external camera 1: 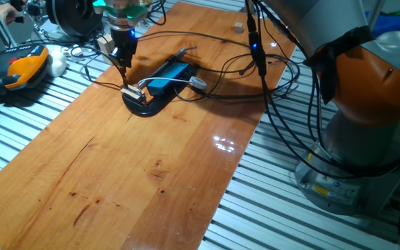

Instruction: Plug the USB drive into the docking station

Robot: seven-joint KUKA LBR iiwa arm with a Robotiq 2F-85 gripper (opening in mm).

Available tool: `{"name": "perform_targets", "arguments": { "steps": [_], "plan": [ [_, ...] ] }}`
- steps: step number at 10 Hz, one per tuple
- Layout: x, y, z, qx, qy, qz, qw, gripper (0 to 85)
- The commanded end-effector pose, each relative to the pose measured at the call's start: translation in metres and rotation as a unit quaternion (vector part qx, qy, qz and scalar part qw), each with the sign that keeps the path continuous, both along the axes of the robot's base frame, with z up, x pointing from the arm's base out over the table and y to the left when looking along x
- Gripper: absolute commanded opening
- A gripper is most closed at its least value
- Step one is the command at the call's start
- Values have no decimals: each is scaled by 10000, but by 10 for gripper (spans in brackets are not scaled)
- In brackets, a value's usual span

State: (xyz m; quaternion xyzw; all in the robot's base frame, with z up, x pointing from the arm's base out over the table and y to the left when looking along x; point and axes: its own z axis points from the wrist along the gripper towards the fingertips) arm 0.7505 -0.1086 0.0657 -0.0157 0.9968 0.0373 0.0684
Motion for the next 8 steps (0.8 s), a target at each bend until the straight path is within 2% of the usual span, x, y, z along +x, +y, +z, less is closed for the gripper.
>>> {"name": "perform_targets", "arguments": {
  "steps": [1, 8],
  "plan": [
    [7, 41, 27, -62, 2, -3, 10000, 340],
    [-21, 60, -122, 43, 9, 13, 10000, 340]
  ]
}}
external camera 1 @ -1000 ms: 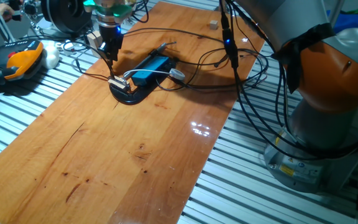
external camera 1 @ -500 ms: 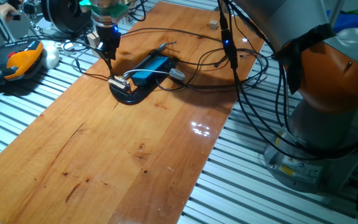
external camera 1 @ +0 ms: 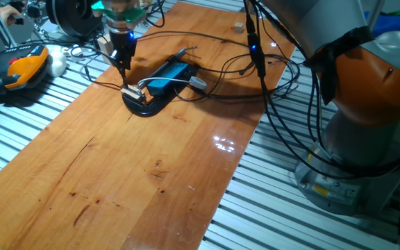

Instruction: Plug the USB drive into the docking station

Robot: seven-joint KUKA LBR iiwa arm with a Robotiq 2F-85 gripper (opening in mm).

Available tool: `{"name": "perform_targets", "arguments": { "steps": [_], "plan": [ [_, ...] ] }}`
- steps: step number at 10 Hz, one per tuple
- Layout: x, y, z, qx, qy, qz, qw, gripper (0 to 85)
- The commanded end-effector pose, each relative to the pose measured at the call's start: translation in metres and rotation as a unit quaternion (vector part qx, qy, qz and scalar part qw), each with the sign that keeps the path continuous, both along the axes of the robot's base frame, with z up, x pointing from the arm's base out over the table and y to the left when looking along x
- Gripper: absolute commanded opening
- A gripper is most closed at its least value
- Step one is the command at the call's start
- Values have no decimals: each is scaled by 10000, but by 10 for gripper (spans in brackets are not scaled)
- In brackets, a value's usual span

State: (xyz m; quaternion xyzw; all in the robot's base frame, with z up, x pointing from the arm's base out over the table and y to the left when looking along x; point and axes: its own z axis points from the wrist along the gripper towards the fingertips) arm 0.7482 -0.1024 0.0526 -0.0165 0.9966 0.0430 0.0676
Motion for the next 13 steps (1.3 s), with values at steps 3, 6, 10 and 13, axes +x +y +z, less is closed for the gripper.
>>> {"name": "perform_targets", "arguments": {
  "steps": [3, 6, 10, 13],
  "plan": [
    [-7, 1, -26, 34, 32, -5, 10000, 340],
    [2, 10, -43, 66, 63, -9, 10000, 340],
    [23, 21, -73, 87, 93, 9, 9999, 340],
    [38, 18, -70, 78, 138, 21, 9999, 340]
  ]
}}
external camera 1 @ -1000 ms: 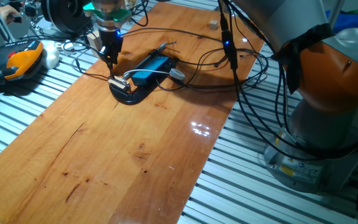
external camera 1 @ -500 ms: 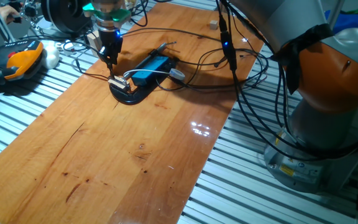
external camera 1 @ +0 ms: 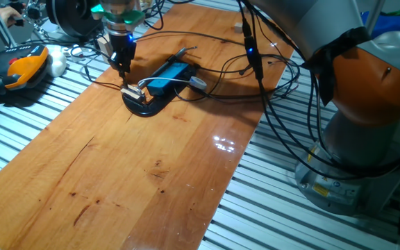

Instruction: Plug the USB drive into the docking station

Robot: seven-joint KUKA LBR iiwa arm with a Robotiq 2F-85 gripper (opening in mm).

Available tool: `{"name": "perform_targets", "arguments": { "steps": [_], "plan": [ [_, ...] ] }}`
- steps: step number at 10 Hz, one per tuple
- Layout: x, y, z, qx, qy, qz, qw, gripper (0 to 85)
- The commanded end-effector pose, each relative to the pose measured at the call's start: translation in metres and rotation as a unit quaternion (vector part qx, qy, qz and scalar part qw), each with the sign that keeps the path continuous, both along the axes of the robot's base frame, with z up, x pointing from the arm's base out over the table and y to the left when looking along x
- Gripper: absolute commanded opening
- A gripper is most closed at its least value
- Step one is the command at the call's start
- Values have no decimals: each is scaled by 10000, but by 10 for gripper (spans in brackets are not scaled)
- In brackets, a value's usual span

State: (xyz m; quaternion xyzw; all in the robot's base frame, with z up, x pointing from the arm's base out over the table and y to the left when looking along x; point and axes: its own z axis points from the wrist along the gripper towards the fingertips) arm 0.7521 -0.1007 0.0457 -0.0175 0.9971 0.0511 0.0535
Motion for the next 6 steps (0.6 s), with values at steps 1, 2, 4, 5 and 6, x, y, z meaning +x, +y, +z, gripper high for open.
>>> {"name": "perform_targets", "arguments": {
  "steps": [1, 2, 4, 5, 6],
  "plan": [
    [2, 1, -1, 0, 11, 1, 10000, 340],
    [3, -1, -2, 8, 42, 4, 10000, 340],
    [5, -3, -3, 32, 112, -3, 9999, 340],
    [9, -1, -2, 33, 113, -11, 9999, 340],
    [13, 1, -2, 33, 121, -10, 9999, 340]
  ]
}}
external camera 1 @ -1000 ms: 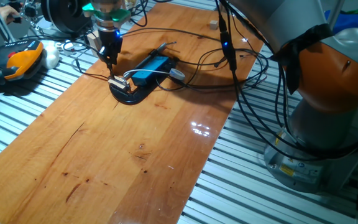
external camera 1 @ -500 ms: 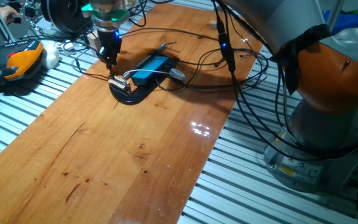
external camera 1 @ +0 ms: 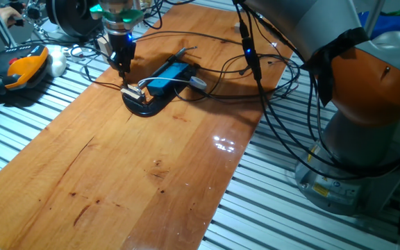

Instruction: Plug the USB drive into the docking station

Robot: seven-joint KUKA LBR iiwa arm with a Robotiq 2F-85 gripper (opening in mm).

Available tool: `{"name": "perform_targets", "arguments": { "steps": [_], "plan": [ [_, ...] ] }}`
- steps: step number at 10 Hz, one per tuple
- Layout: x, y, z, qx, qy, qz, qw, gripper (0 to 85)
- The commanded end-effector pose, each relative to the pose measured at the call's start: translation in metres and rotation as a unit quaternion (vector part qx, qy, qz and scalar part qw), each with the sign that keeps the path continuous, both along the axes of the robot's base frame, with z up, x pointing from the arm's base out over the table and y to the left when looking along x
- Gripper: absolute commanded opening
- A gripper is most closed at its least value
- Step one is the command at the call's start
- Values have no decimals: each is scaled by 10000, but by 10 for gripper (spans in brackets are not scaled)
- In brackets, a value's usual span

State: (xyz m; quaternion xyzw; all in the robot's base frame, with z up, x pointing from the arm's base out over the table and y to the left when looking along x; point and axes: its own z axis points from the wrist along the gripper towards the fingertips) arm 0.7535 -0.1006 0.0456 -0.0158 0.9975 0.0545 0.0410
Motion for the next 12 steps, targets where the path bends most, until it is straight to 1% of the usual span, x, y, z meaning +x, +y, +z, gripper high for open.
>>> {"name": "perform_targets", "arguments": {
  "steps": [1, 3, 6, 7, 12],
  "plan": [
    [5, 1, 3, 0, 8, 9, 10000, 340],
    [14, 4, 11, -1, 37, 27, 10000, 340],
    [23, 9, 18, -9, 45, 28, 10000, 340],
    [26, 14, 19, -10, 51, 36, 10000, 170],
    [32, 18, 20, -32, 37, 27, 10000, 170]
  ]
}}
